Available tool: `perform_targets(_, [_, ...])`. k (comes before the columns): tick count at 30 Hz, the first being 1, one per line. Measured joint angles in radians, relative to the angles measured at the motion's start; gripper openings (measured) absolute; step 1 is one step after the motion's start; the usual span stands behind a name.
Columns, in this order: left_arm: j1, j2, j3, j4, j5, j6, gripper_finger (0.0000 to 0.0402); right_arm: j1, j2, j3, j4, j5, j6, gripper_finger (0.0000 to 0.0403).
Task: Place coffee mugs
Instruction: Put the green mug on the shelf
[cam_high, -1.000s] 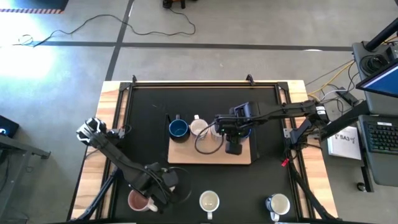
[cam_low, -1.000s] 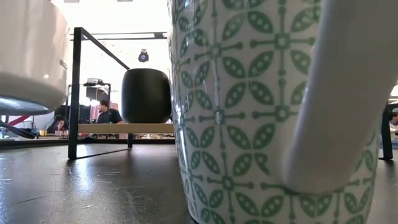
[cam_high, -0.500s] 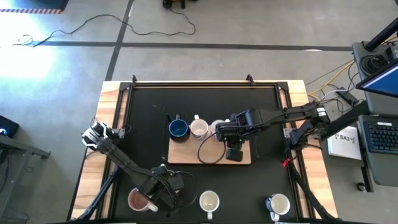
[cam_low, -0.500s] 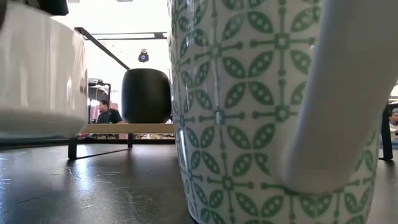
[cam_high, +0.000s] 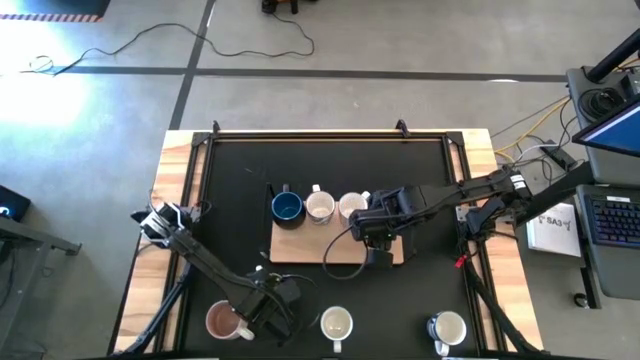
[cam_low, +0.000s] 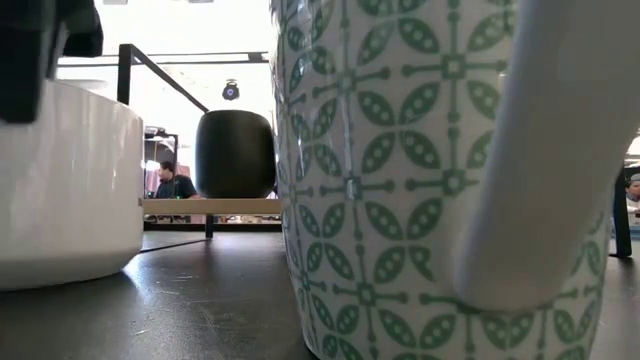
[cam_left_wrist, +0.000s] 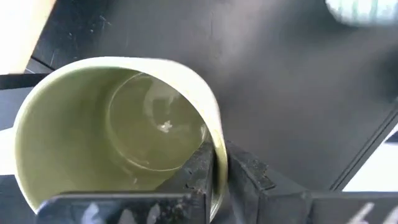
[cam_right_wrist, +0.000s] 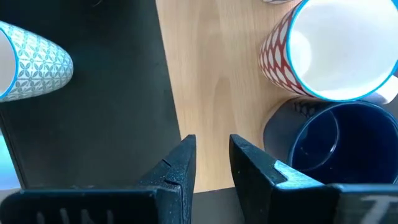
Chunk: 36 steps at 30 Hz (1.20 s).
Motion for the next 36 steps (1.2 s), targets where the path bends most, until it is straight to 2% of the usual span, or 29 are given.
perform_targets(7, [0.018, 0.000, 0.011, 0.020, -0.009, -0.055, 0.0058, 0.008, 0.000, 0.000, 0.000, 0.000, 0.000, 0.0086])
perform_targets(17, [-0.011, 0.003, 0.134, -0.077, -0.017, 0.158, 0.0110, 0.012, 0.000, 0.000, 0.000, 0.001, -0.019, 0.0086])
perform_targets(25, [-0.049, 0.005, 0.116, -0.193, -0.014, 0.208, 0.0116, 0.017, 0.000, 0.000, 0.000, 0.000, -0.061, 0.0086])
perform_targets(36, [-0.052, 0.005, 0.071, -0.167, -0.003, 0.304, 0.0116, 0.017, 0.000, 0.000, 0.002, 0.001, -0.061, 0.0078])
